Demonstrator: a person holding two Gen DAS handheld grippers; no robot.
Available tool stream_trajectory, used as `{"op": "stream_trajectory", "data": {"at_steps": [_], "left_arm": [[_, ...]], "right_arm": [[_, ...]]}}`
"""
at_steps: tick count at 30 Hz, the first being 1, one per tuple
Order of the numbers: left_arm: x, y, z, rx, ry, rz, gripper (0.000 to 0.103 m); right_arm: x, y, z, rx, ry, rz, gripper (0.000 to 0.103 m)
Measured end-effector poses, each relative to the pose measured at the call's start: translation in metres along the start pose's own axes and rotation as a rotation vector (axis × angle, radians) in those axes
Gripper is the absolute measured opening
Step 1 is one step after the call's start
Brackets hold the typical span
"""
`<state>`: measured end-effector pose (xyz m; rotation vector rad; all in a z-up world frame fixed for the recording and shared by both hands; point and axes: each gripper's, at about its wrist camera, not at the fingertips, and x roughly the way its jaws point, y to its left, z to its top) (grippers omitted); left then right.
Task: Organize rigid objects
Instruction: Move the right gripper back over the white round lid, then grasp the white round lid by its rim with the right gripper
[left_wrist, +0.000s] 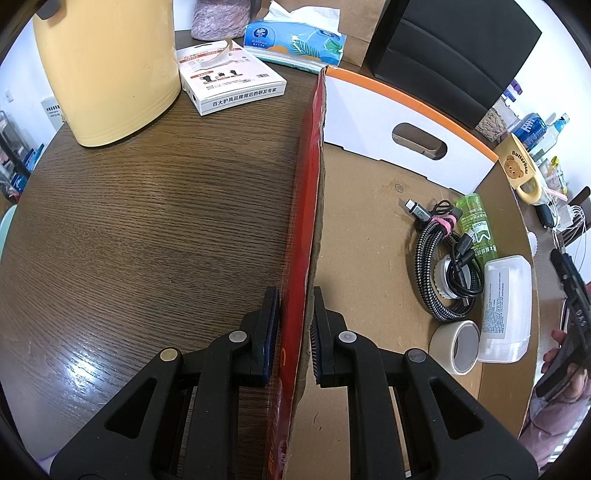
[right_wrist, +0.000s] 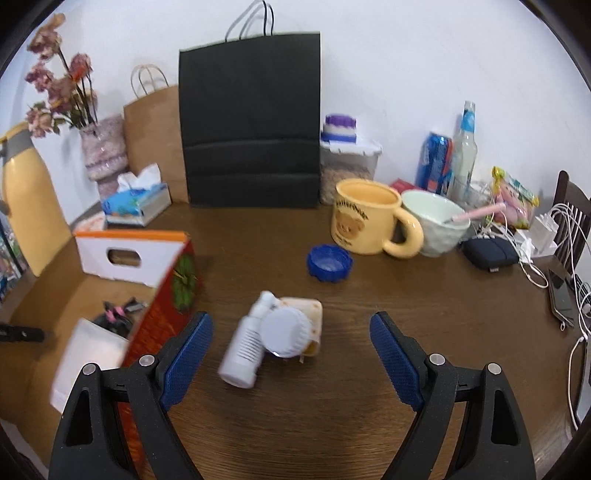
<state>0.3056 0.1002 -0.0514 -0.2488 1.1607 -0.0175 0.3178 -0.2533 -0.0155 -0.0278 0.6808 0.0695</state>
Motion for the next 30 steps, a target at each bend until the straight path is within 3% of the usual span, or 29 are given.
{"op": "stream_trajectory", "data": {"at_steps": [8, 16, 25, 26, 27, 28, 29, 30], "left_arm": [[0.0, 0.0, 0.0, 0.0, 0.0, 0.0, 0.011], [0.0, 0.0, 0.0, 0.0, 0.0, 0.0, 0.011], [0.0, 0.0, 0.0, 0.001, 0.0, 0.001, 0.011], [0.0, 0.0, 0.0, 0.0, 0.0, 0.0, 0.011], [0.0, 0.0, 0.0, 0.0, 0.0, 0.0, 0.011], [0.0, 0.0, 0.0, 0.0, 0.0, 0.0, 0.011], [0.0, 0.0, 0.0, 0.0, 0.0, 0.0, 0.011], [0.0, 0.0, 0.0, 0.0, 0.0, 0.0, 0.011]], "right_arm": [[0.031, 0.004, -0.014, -0.035, 0.098, 0.011, 0.091], [0.043, -0.005, -0.011, 0.009, 0.104, -0.015, 0.091], [0.051, 0.009, -0.007, -0.061, 0.09, -0.064, 0.09], [0.051, 0.011, -0.007, -0.069, 0.086, -0.06, 0.088], [0.05, 0.013, -0.007, -0.074, 0.081, -0.048, 0.074], [0.049, 0.014, -0.007, -0.076, 0.077, -0.032, 0.054], [0.049, 0.015, -0.007, -0.082, 0.076, -0.025, 0.044], [0.048, 0.017, -0.007, -0.094, 0.076, -0.025, 0.042]]}}
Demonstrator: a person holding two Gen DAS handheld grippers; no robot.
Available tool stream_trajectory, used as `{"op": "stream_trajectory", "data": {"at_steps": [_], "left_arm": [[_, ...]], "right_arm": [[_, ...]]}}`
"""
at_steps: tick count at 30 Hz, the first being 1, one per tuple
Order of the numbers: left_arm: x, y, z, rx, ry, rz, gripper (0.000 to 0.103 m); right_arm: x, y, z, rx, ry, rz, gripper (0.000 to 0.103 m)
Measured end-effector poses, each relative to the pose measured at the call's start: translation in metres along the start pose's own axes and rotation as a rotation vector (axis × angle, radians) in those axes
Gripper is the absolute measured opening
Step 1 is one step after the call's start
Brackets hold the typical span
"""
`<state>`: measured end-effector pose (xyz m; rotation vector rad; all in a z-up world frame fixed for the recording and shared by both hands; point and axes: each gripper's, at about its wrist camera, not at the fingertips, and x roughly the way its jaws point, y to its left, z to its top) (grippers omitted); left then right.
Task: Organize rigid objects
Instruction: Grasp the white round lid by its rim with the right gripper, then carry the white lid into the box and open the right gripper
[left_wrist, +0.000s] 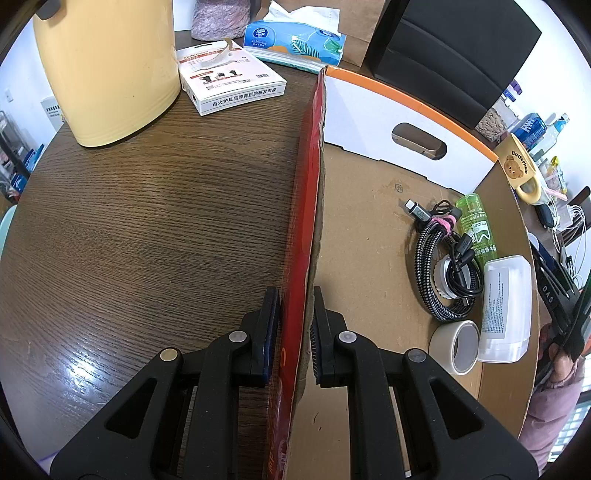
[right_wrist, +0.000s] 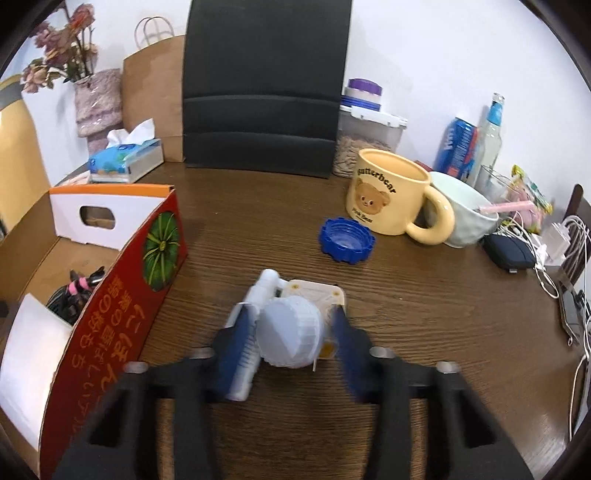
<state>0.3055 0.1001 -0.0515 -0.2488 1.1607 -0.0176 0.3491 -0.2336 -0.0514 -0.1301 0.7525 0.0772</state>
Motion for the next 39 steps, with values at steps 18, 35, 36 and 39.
{"op": "stream_trajectory", "data": {"at_steps": [18, 35, 36, 39], "left_arm": [[0.0, 0.0, 0.0, 0.0, 0.0, 0.001, 0.011], [0.0, 0.0, 0.0, 0.001, 0.0, 0.0, 0.011], [0.0, 0.0, 0.0, 0.0, 0.0, 0.0, 0.011], [0.0, 0.0, 0.0, 0.001, 0.0, 0.001, 0.011]], "right_arm": [[-0.008, 0.0, -0.002, 0.007, -0.039, 0.013, 0.02], [-0.033, -0.002, 0.002, 0.03, -0.127, 0.022, 0.019], [-0.035, -0.002, 0.003, 0.032, -0.133, 0.024, 0.019], [-0.044, 0.0, 0.004, 0.031, -0.158, 0.021, 0.019]]}}
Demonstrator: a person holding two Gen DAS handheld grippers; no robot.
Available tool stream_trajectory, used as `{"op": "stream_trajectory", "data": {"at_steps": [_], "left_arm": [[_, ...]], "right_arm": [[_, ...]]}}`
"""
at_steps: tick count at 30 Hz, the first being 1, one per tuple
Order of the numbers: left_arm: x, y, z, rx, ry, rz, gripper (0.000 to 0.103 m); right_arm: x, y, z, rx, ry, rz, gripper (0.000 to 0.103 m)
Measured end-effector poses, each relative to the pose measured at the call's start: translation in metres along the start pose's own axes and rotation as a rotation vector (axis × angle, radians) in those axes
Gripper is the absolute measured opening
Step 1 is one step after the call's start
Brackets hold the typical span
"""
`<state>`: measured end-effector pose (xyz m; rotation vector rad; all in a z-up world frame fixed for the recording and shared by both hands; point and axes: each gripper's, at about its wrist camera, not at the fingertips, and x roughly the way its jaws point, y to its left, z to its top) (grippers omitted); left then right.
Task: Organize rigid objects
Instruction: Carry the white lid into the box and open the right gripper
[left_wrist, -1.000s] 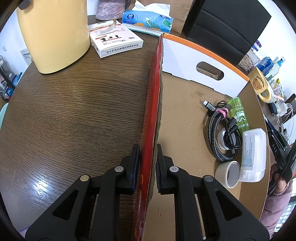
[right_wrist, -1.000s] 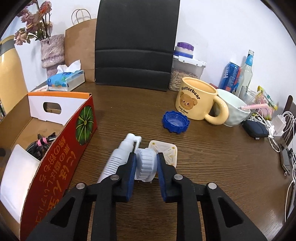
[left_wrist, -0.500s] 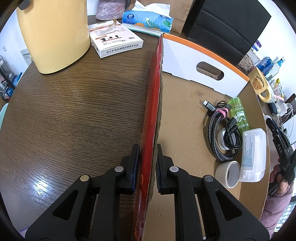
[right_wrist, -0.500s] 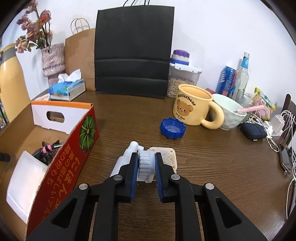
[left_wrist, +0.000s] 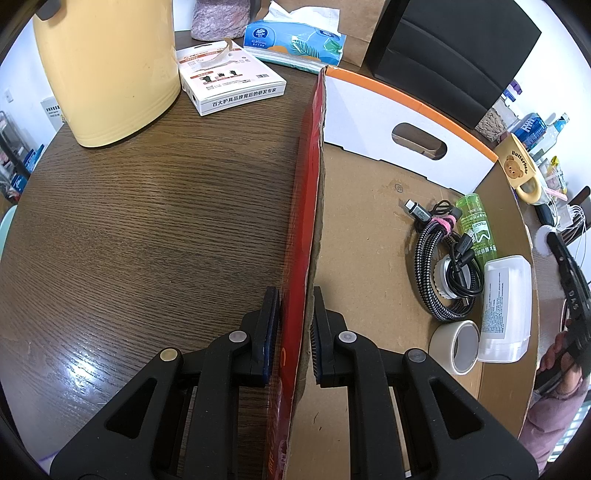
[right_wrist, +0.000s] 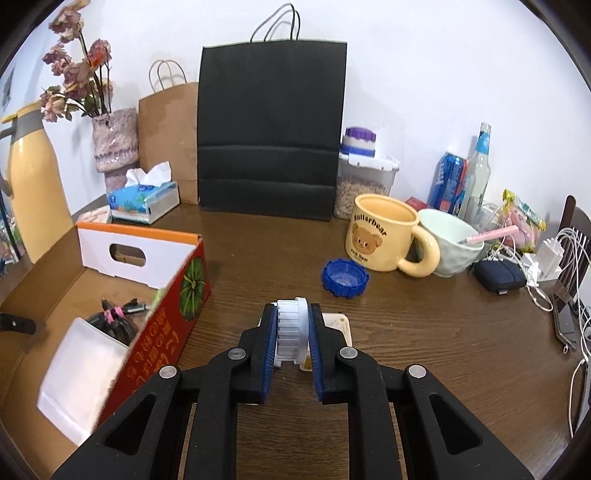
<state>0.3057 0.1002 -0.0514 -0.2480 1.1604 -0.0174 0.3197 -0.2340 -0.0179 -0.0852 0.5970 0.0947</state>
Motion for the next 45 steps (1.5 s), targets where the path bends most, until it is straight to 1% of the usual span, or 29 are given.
{"op": "stream_trajectory", "data": {"at_steps": [2, 6, 8, 13, 16, 21, 25, 28, 32, 36, 40, 45], "left_arm": [[0.0, 0.0, 0.0, -0.001, 0.0, 0.0, 0.011], [0.0, 0.0, 0.0, -0.001, 0.0, -0.001, 0.011], [0.0, 0.0, 0.0, 0.0, 0.0, 0.0, 0.011], [0.0, 0.0, 0.0, 0.0, 0.0, -0.001, 0.011], [0.0, 0.0, 0.0, -0.001, 0.0, -0.001, 0.011], [0.0, 0.0, 0.0, 0.0, 0.0, 0.0, 0.011], [0.0, 0.0, 0.0, -0.001, 0.0, -0.001, 0.011], [0.0, 0.0, 0.0, 0.001, 0.0, 0.0, 0.011], [0.0, 0.0, 0.0, 0.001, 0.0, 0.0, 0.011], [0.0, 0.0, 0.0, 0.001, 0.0, 0.001, 0.011], [0.0, 0.0, 0.0, 0.001, 0.0, 0.001, 0.011], [0.0, 0.0, 0.0, 0.001, 0.0, 0.0, 0.011]], "right_arm": [[-0.008, 0.002, 0.003, 0.002, -0.024, 0.004, 0.019], [-0.029, 0.015, 0.014, -0.003, -0.085, 0.041, 0.019], [-0.038, 0.028, 0.018, -0.023, -0.118, 0.06, 0.019], [-0.052, 0.067, 0.026, -0.088, -0.154, 0.133, 0.019], [-0.057, 0.088, 0.028, -0.132, -0.171, 0.162, 0.019], [-0.054, 0.123, 0.027, -0.23, -0.149, 0.2, 0.019], [-0.051, 0.143, 0.023, -0.31, -0.121, 0.207, 0.019], [-0.044, 0.153, 0.022, -0.346, -0.093, 0.21, 0.019], [-0.034, 0.162, 0.021, -0.371, -0.054, 0.201, 0.019], [-0.026, 0.164, 0.019, -0.381, -0.026, 0.17, 0.019], [-0.022, 0.164, 0.019, -0.385, -0.013, 0.14, 0.019], [-0.019, 0.161, 0.02, -0.371, -0.001, 0.129, 0.019]]}}
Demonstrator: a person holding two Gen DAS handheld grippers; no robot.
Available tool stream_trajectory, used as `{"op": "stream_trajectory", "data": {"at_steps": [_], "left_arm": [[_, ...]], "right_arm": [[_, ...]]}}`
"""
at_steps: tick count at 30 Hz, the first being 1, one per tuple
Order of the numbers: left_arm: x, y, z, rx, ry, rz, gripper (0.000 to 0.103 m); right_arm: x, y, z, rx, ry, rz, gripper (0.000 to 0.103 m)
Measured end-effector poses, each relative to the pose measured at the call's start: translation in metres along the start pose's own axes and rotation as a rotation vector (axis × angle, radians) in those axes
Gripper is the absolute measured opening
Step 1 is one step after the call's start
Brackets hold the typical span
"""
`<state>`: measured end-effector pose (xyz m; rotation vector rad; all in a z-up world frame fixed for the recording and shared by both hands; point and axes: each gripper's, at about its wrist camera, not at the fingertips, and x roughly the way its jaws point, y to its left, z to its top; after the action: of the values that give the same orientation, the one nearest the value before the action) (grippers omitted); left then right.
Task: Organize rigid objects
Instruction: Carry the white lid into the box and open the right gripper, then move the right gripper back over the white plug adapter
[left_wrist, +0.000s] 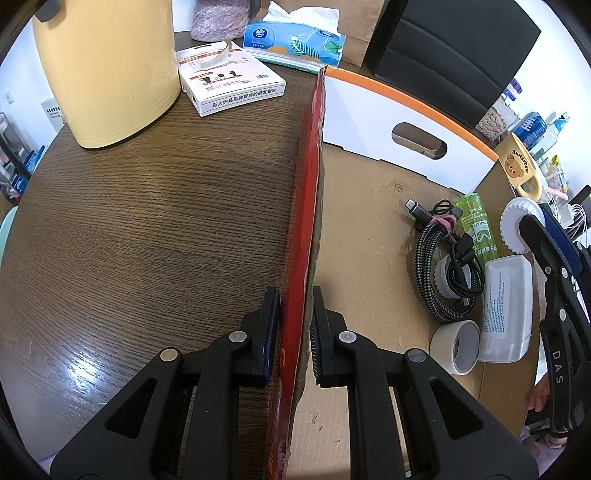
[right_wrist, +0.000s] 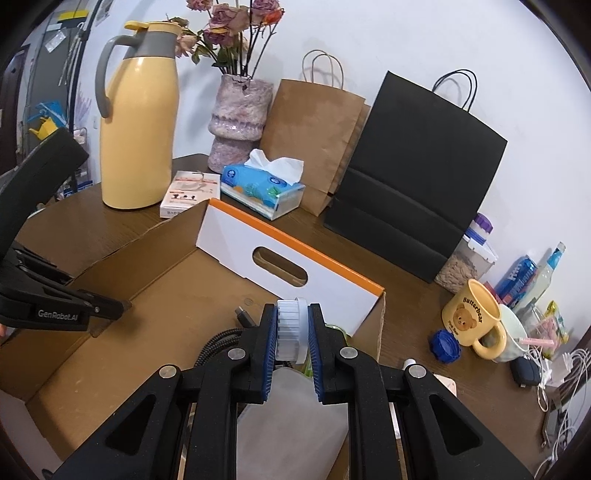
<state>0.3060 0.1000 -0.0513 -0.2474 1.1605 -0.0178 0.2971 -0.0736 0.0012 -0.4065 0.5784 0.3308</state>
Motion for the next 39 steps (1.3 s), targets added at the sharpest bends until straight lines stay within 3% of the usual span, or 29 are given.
{"op": "stream_trajectory", "data": {"at_steps": [2, 3, 5, 6, 7, 39], "left_arm": [[0.0, 0.0, 0.0, 0.001, 0.0, 0.0, 0.011], [0.0, 0.0, 0.0, 0.0, 0.0, 0.0, 0.011], [0.0, 0.0, 0.0, 0.001, 0.0, 0.0, 0.011], [0.0, 0.0, 0.0, 0.001, 0.0, 0.001, 0.011], [0.0, 0.0, 0.0, 0.001, 0.0, 0.0, 0.011], [0.0, 0.0, 0.0, 0.001, 0.0, 0.001, 0.011]], "right_arm": [[0.0, 0.0, 0.001, 0.004, 0.001, -0.002, 0.02], [0.001, -0.001, 0.001, 0.008, 0.004, -0.008, 0.025], [0.002, -0.003, 0.001, 0.02, 0.02, -0.02, 0.056], [0.002, -0.004, 0.002, 0.025, 0.024, -0.029, 0.085], [-0.002, -0.006, 0.002, 0.034, 0.009, -0.038, 0.091], [-0.008, -0.018, 0.0, 0.112, -0.012, -0.026, 0.091]]}}
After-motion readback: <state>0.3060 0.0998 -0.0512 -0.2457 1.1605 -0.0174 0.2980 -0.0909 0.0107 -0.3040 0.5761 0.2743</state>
